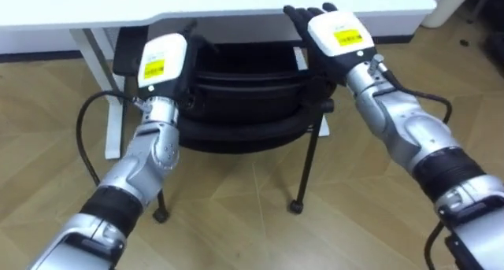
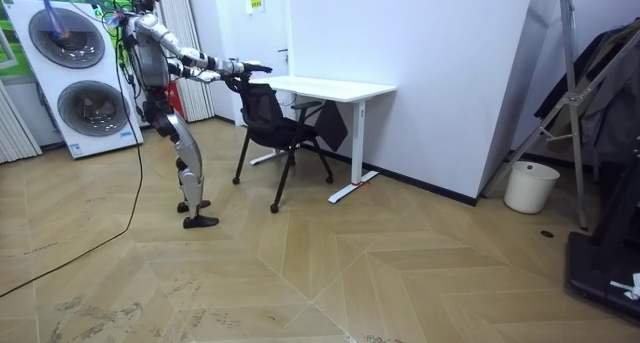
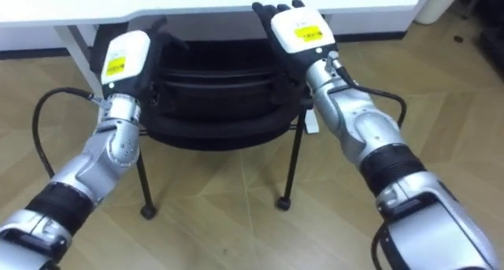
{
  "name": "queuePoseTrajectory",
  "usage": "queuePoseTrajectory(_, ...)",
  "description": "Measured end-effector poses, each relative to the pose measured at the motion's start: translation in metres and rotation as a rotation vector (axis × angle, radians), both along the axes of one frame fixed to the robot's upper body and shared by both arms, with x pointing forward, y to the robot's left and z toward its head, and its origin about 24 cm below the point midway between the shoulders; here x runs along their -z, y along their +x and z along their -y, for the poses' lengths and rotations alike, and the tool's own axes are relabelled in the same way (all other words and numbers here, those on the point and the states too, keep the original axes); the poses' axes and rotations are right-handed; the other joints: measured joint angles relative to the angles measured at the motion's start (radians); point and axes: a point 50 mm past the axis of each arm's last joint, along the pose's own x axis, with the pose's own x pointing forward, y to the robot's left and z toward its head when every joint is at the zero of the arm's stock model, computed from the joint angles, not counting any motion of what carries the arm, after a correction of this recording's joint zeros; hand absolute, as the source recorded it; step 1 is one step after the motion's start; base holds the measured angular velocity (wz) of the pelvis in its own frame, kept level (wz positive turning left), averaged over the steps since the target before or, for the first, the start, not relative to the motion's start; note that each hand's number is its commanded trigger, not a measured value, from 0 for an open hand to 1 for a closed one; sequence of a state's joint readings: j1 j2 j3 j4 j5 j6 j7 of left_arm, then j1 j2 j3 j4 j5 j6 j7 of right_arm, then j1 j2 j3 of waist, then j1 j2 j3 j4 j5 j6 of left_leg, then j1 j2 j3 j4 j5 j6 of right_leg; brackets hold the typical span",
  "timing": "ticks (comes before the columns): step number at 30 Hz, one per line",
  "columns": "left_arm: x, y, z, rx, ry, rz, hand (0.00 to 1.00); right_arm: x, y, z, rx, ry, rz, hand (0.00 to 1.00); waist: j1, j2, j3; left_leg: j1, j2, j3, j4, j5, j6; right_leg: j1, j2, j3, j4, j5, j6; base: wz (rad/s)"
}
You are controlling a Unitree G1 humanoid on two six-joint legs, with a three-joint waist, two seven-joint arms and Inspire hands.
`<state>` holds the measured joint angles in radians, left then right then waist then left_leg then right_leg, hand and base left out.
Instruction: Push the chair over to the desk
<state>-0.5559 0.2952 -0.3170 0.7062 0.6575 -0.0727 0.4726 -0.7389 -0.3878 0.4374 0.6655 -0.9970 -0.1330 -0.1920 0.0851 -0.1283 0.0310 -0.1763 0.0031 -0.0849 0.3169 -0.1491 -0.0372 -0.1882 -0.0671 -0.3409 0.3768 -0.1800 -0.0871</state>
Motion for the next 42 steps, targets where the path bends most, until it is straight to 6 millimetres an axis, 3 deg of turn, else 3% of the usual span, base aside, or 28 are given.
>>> queuePoseTrajectory(2, -0.008, 0.002, -0.012, -0.013, 0.032, 0.013, 0.0, -0.029, 0.007, -0.002, -0.021, -0.01, 0.087, 0.0, -0.018, -0.001, 0.0004, 0.012, 0.003, 0.004, -0.007, 0.0, 0.0, 0.01, 0.004, 0.006, -0.009, 0.004, 0.001, -0.08)
queuePoseTrajectory(4, -0.019, 0.007, -0.019, -0.004, 0.071, 0.009, 0.0, -0.086, 0.014, -0.001, -0.042, -0.003, 0.283, 0.0, -0.029, 0.0, 0.0011, 0.015, 0.016, 0.008, -0.013, 0.002, -0.002, 0.029, 0.025, 0.006, -0.057, 0.029, -0.002, -0.07)
queuePoseTrajectory(6, -0.026, 0.01, -0.022, 0.002, 0.086, 0.005, 0.0, -0.123, 0.014, 0.003, -0.041, 0.047, 0.429, 0.0, -0.03, 0.002, 0.0022, 0.02, 0.026, 0.006, -0.013, 0.002, -0.002, 0.062, 0.046, 0.002, -0.121, 0.055, -0.003, 0.02)
queuePoseTrajectory(8, -0.036, 0.011, -0.03, 0.001, 0.118, 0.022, 0.0, -0.155, 0.006, 0.006, -0.063, 0.091, 0.587, 0.0, -0.048, 0.002, 0.0027, 0.009, 0.028, -0.002, -0.013, 0.002, -0.002, 0.074, 0.053, -0.013, -0.152, 0.067, -0.001, 0.17)
queuePoseTrajectory(10, -0.053, 0.011, -0.035, 0.029, 0.174, 0.055, 0.0, -0.184, -0.009, 0.023, -0.063, 0.094, 0.768, 0.0, -0.043, 0.002, 0.0027, -0.006, 0.026, -0.002, -0.014, 0.001, -0.002, 0.065, 0.054, -0.017, -0.167, 0.07, 0.003, 0.09)
queuePoseTrajectory(11, -0.057, 0.01, -0.036, 0.037, 0.181, 0.069, 0.0, -0.189, -0.012, 0.029, -0.054, 0.093, 0.8, 0.0, -0.038, 0.002, 0.0028, -0.008, 0.025, -0.002, -0.014, 0.001, -0.002, 0.065, 0.053, -0.017, -0.17, 0.071, 0.004, 0.0)
queuePoseTrajectory(14, -0.108, 0.009, -0.04, 0.043, 0.107, 0.285, 0.0, -0.211, -0.026, 0.059, 0.0, 0.077, 0.9, 0.0, -0.018, 0.002, 0.0027, -0.011, 0.022, -0.001, -0.016, 0.001, -0.002, 0.066, 0.05, -0.017, -0.173, 0.071, 0.005, 0.11)
queuePoseTrajectory(16, -0.172, 0.002, -0.053, -0.009, -0.072, 0.589, 0.0, -0.225, -0.036, 0.063, -0.022, 0.123, 0.947, 0.0, -0.037, 0.002, 0.0023, 0.006, 0.022, 0.0, -0.036, 0.002, -0.001, 0.074, 0.051, 0.013, -0.171, 0.068, 0.01, 0.15)
queuePoseTrajectory(18, -0.199, -0.011, -0.077, -0.067, -0.125, 0.733, 0.0, -0.234, -0.046, 0.056, -0.074, 0.185, 0.987, 0.0, -0.065, 0.008, 0.0011, 0.036, 0.02, 0.001, -0.055, 0.002, -0.001, 0.098, 0.05, 0.019, -0.172, 0.064, 0.017, -0.02)
queuePoseTrajectory(21, -0.207, -0.023, -0.101, -0.153, -0.132, 0.799, 0.0, -0.255, -0.066, 0.069, -0.084, 0.234, 1.089, 0.0, -0.092, 0.023, -0.0055, 0.07, 0.015, 0.003, -0.067, 0.002, -0.001, 0.128, 0.05, 0.043, -0.172, 0.058, 0.026, 0.05)
queuePoseTrajectory(23, -0.206, -0.026, -0.109, -0.182, -0.113, 0.794, 0.0, -0.268, -0.078, 0.08, -0.076, 0.267, 1.158, 0.0, -0.098, 0.026, -0.0075, 0.077, 0.012, 0.011, -0.071, 0.002, -0.001, 0.13, 0.05, 0.071, -0.173, 0.053, 0.035, -0.01)
queuePoseTrajectory(25, -0.197, -0.033, -0.123, -0.236, -0.114, 0.778, 0.0, -0.278, -0.093, 0.087, -0.091, 0.32, 1.245, 0.0, -0.104, 0.037, -0.0152, 0.083, 0.011, 0.027, -0.075, 0.002, -0.001, 0.13, 0.05, 0.092, -0.175, 0.053, 0.036, -0.13)
queuePoseTrajectory(26, -0.193, -0.035, -0.125, -0.248, -0.113, 0.774, 0.0, -0.278, -0.096, 0.09, -0.093, 0.345, 1.26, 0.0, -0.105, 0.041, -0.0188, 0.085, 0.011, 0.03, -0.077, 0.002, 0.0, 0.131, 0.05, 0.094, -0.175, 0.053, 0.036, -0.13)
queuePoseTrajectory(30, -0.177, -0.055, -0.152, -0.365, -0.14, 0.783, 0.0, -0.264, -0.116, 0.131, -0.017, 0.594, 1.31, 0.0, -0.106, 0.065, -0.0374, 0.103, 0.011, 0.036, -0.085, 0.001, 0.001, 0.141, 0.05, 0.103, -0.175, 0.053, 0.036, -0.1)
queuePoseTrajectory(32, -0.169, -0.07, -0.169, -0.444, -0.168, 0.812, 0.0, -0.252, -0.126, 0.154, 0.046, 0.703, 1.319, 0.0, -0.108, 0.079, -0.0411, 0.116, 0.013, 0.051, -0.089, 0.001, 0.001, 0.147, 0.05, 0.11, -0.175, 0.053, 0.037, -0.13)
queuePoseTrajectory(33, -0.163, -0.085, -0.18, -0.493, -0.19, 0.837, 0.0, -0.24, -0.138, 0.173, 0.103, 0.764, 1.324, 0.0, -0.112, 0.085, -0.0448, 0.122, 0.014, 0.054, -0.097, 0.0, 0.002, 0.151, 0.049, 0.111, -0.178, 0.051, 0.039, -0.09)
queuePoseTrajectory(35, -0.144, -0.12, -0.197, -0.58, -0.23, 0.859, 0.0, -0.216, -0.161, 0.201, 0.197, 0.877, 1.316, 0.0, -0.117, 0.094, -0.0435, 0.143, 0.015, 0.059, -0.112, 0.0, 0.002, 0.159, 0.049, 0.123, -0.178, 0.05, 0.042, -0.15)
queuePoseTrajectory(37, -0.103, -0.167, -0.217, -0.752, -0.284, 0.816, 0.0, -0.164, -0.196, 0.242, 0.409, 1.053, 1.272, 0.0, -0.127, 0.098, -0.0424, 0.172, 0.016, 0.07, -0.119, -0.005, 0.01, 0.188, 0.05, 0.14, -0.19, 0.038, 0.045, -0.13)
queuePoseTrajectory(38, -0.092, -0.182, -0.222, -0.806, -0.303, 0.802, 0.0, -0.151, -0.206, 0.252, 0.467, 1.109, 1.268, 0.0, -0.127, 0.101, -0.0413, 0.172, 0.018, 0.073, -0.12, -0.01, 0.015, 0.189, 0.052, 0.145, -0.189, 0.031, 0.047, -0.04)
queuePoseTrajectory(39, -0.07, -0.208, -0.23, -0.917, -0.375, 0.774, 0.0, -0.124, -0.229, 0.269, 0.588, 1.226, 1.274, 0.0, -0.132, 0.107, -0.0381, 0.174, 0.02, 0.088, -0.12, -0.013, 0.02, 0.186, 0.054, 0.152, -0.185, 0.026, 0.048, -0.12)
queuePoseTrajectory(40, -0.052, -0.232, -0.235, -1.031, -0.462, 0.774, 0.0, -0.096, -0.253, 0.281, 0.715, 1.333, 1.294, 0.0, -0.133, 0.112, -0.0369, 0.175, 0.024, 0.102, -0.12, -0.02, 0.019, 0.174, 0.057, 0.163, -0.175, 0.02, 0.048, -0.18)
queuePoseTrajectory(41, -0.045, -0.242, -0.236, -1.085, -0.499, 0.783, 0.0, -0.081, -0.265, 0.285, 0.781, 1.381, 1.305, 0.0, -0.131, 0.113, -0.0361, 0.175, 0.027, 0.108, -0.119, -0.026, 0.017, 0.168, 0.058, 0.168, -0.167, 0.016, 0.047, -0.25)
queuePoseTrajectory(42, -0.03, -0.264, -0.237, -1.179, -0.549, 0.781, 0.0, -0.045, -0.289, 0.289, 0.934, 1.471, 1.295, 0.0, -0.127, 0.112, -0.0359, 0.177, 0.027, 0.115, -0.119, -0.029, 0.017, 0.163, 0.058, 0.177, -0.151, 0.009, 0.047, -0.22)
